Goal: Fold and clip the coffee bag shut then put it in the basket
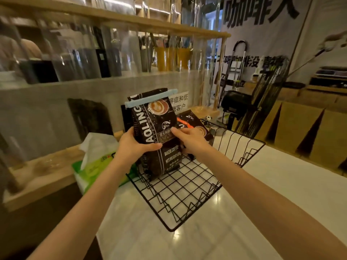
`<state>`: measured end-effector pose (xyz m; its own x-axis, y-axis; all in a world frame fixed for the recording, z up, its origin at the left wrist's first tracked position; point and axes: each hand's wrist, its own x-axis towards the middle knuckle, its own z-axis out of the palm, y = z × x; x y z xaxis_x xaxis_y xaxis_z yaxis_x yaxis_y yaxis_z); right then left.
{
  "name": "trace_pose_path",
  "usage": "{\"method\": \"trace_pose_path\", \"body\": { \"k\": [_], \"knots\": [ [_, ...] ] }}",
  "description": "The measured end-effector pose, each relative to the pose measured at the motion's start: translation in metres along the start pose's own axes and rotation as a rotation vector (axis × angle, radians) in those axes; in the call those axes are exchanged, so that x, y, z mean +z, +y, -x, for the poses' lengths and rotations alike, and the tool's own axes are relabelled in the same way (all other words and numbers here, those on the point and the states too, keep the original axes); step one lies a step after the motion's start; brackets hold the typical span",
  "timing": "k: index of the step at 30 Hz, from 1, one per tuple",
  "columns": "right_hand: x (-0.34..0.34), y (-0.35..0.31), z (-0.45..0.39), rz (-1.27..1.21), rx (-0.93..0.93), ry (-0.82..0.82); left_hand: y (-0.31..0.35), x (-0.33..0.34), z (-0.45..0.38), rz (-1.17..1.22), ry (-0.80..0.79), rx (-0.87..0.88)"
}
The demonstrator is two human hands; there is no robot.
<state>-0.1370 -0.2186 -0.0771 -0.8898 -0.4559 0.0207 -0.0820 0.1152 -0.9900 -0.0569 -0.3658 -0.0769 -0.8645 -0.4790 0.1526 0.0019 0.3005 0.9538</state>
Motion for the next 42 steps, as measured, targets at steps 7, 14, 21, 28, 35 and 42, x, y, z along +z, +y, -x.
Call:
{"method": "trace_pose_path", "body": {
  "k": [7, 14, 21, 28, 35, 42],
  "knots": [
    [0.010, 0.000, -0.003, 0.034, 0.013, -0.050, -0.007, -0.003, 0.001, -0.008, 0.037, 0.007],
    [0.014, -0.002, -0.004, 0.179, 0.020, -0.134, -0.008, -0.006, 0.001, -0.087, 0.051, 0.045],
    [0.004, 0.006, -0.002, 0.369, 0.017, -0.198, -0.020, -0.005, -0.008, -0.198, 0.048, 0.007],
    [0.003, 0.009, -0.001, 0.369, 0.024, -0.177, -0.021, -0.003, -0.011, -0.228, 0.043, -0.028],
    [0.001, 0.003, 0.006, 0.320, 0.009, -0.117, -0.015, -0.006, 0.000, -0.267, 0.108, 0.068],
    [-0.014, -0.018, 0.042, 0.016, -0.213, 0.244, 0.028, 0.011, 0.031, -0.375, 0.366, 0.432]
  ]
}}
